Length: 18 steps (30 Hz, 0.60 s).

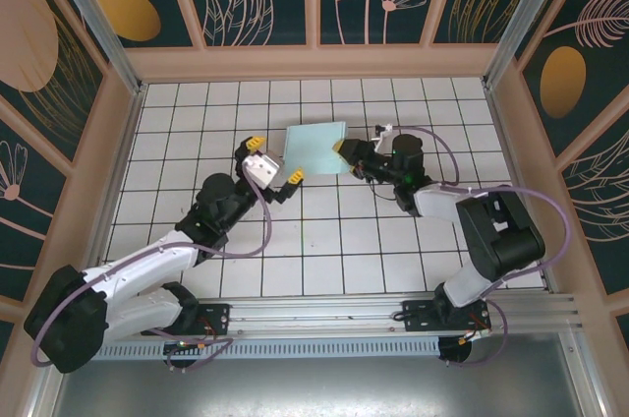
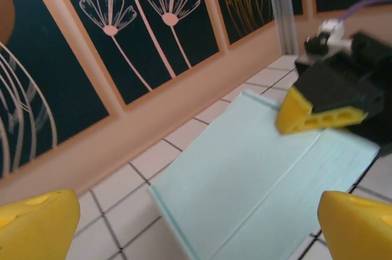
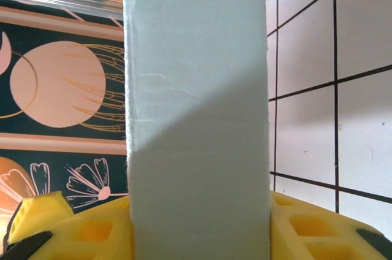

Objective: Fold the paper box

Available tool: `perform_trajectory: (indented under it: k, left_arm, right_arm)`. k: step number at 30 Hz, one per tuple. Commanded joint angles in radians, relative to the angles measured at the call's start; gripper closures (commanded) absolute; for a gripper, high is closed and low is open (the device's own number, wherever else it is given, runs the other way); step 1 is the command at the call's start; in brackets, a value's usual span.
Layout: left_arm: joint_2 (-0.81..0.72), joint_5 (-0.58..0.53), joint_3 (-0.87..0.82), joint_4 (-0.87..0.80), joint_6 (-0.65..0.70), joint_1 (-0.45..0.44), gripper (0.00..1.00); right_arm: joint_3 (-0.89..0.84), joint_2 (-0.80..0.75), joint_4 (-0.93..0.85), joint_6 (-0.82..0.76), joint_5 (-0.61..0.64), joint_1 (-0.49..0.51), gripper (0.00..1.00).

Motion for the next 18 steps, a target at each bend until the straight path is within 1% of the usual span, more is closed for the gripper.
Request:
perform_trajectory:
  k: [1, 2, 4, 7, 11, 14, 18]
  left_arm:
    - [0.034, -0.114, -0.001, 0.042, 0.227, -0.004, 0.01]
    - [0.041, -0.122, -0.006, 0.059, 0.238, -0.005, 0.01]
    - [0.041, -0.089, -0.027, 0.088, 0.314, -0.015, 0.01]
    - [0.055, -0.094, -0.047, 0.161, 0.391, -0.04, 0.01]
    - [0.144, -0.195, -0.047, 0.246, 0.565, -0.105, 0.01]
    - [0.236, -0.266, -0.053, 0.412, 0.671, -0.131, 0.01]
    - [0.343, -0.296, -0.049, 0.632, 0.806, -0.132, 0.01]
  right_arm:
    - [-0.02, -0.069, -0.004, 0.011, -0.043, -0.025, 0.58]
    - [-0.024, -0.081, -0.005, 0.014, -0.05, -0.033, 0.58]
    - [-0.034, -0.108, -0.009, 0.022, -0.059, -0.047, 0.59]
    - [-0.046, -0.132, -0.009, 0.03, -0.071, -0.067, 0.58]
    - [-0.06, -0.134, 0.05, 0.077, -0.091, -0.085, 0.58]
    - [-0.061, -0.14, 0.077, 0.1, -0.108, -0.091, 0.59]
    - [-0.076, -0.169, 0.083, 0.12, -0.102, -0.092, 0.59]
